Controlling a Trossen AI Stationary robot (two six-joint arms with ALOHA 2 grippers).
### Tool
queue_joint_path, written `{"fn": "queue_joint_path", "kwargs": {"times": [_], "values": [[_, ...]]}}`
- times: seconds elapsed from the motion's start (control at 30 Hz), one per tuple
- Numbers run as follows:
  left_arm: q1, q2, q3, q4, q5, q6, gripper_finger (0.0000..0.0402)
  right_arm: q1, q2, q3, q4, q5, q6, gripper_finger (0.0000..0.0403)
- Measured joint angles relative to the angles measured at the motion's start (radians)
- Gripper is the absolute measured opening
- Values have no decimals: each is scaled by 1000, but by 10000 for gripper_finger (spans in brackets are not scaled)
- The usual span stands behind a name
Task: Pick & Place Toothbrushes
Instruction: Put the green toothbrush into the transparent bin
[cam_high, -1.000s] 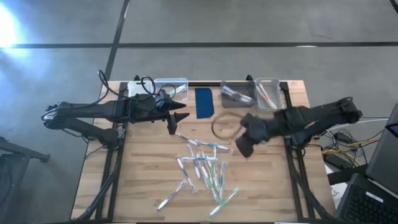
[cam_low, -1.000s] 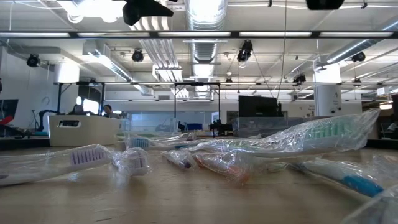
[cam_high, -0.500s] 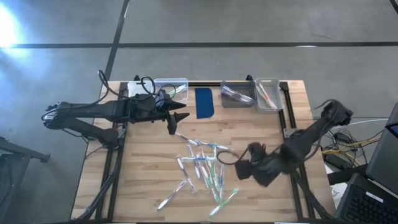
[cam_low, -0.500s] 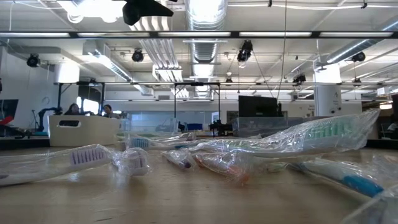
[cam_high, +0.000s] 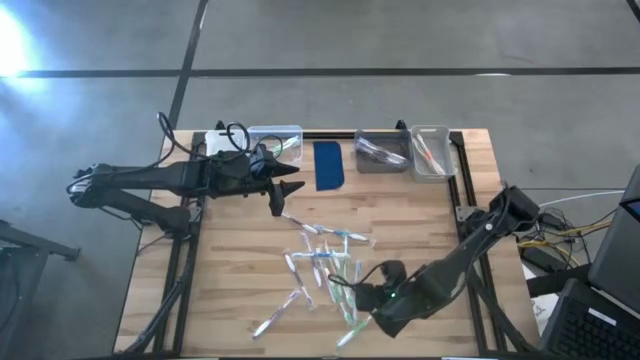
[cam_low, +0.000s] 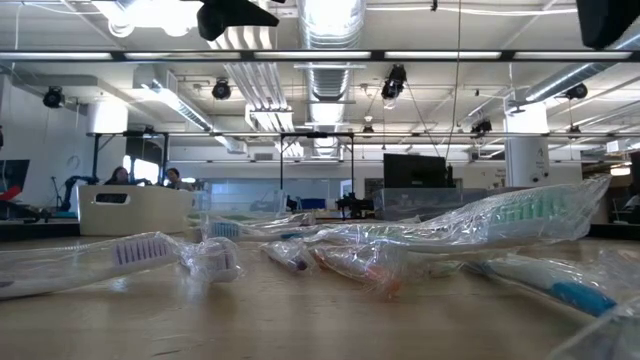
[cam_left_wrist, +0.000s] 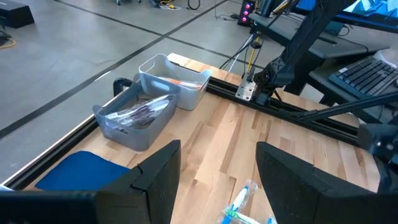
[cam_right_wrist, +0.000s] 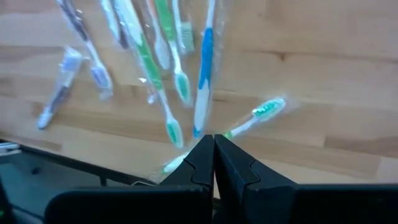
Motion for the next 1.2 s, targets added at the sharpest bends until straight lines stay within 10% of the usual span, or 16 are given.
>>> {"fn": "queue_joint_path", "kwargs": {"times": [0.33,0.83,1.2], "values": [[0,0,0,-1,0,0,213,0,43,4,-7,-136,-57,9],[0,0,0,-1,0,0,213,-133,49,-2,-4,-544,-1687,66],[0,0,0,-1,0,0,213,-181,116,-2,-8,-547,-2195,190]]}}
